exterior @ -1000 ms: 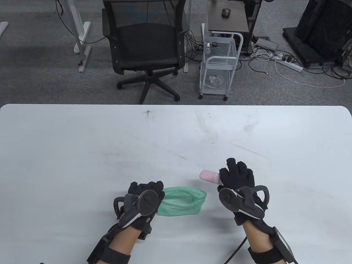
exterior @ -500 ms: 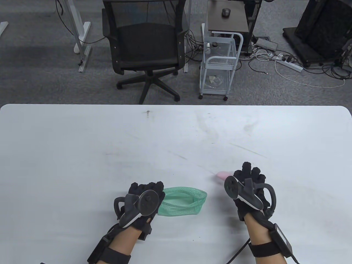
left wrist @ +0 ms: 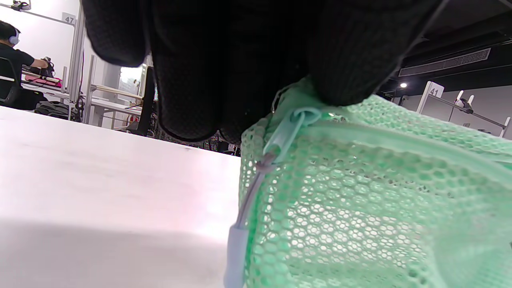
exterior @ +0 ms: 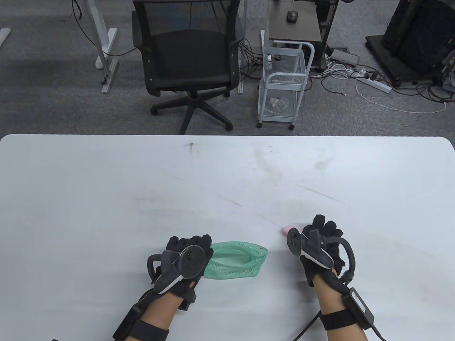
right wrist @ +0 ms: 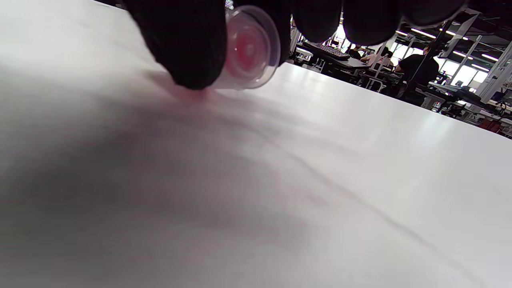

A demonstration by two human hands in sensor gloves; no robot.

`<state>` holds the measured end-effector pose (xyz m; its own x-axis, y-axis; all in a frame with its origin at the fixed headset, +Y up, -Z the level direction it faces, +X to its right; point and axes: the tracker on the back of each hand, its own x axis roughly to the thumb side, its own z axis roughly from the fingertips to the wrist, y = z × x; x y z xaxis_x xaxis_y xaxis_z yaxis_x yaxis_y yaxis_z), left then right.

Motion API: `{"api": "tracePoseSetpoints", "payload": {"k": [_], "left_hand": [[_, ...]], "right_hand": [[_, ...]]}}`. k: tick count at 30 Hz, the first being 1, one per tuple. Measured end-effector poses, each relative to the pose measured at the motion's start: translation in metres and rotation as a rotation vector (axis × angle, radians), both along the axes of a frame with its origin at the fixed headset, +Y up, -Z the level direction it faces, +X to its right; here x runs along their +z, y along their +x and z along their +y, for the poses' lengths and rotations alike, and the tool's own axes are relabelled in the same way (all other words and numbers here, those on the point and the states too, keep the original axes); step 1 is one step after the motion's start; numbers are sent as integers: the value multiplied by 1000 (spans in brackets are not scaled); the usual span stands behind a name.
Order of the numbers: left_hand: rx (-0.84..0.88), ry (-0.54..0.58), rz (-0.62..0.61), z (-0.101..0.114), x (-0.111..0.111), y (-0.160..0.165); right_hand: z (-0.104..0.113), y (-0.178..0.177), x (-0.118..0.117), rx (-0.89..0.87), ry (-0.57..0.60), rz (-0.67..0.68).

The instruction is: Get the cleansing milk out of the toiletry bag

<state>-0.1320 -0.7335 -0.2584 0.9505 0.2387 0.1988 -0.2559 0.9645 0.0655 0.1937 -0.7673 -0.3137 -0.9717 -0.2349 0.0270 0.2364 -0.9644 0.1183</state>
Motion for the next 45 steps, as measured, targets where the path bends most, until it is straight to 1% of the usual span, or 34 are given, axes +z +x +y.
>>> {"api": "tracePoseSetpoints", "payload": {"k": [4,7,18,23,28,35,42,45], "left_hand": [[-2,-2,0,0,0,0],[1,-3,1,0,0,0],[5,-7,1,0,-1,-1],[8,-6,2,1,-1,-2],[12,-3,2,1,-1,-2],[15,-4,1,1,-1,-3],[18,-2,-15,1,1,0],[20,-3,-28,2,3,2]], "right_hand": [[-5,-1,-2,-14,-37,6],[-5,-1,-2,-14,-38,8],[-5,9,-4,-212,-69,-1],[-3,13,-4,-240,-71,-17],[3,14,-4,-288,-29,-4],[19,14,3,-363,59,34],[40,1,17,-442,186,181],[44,-8,23,-484,195,274]]}}
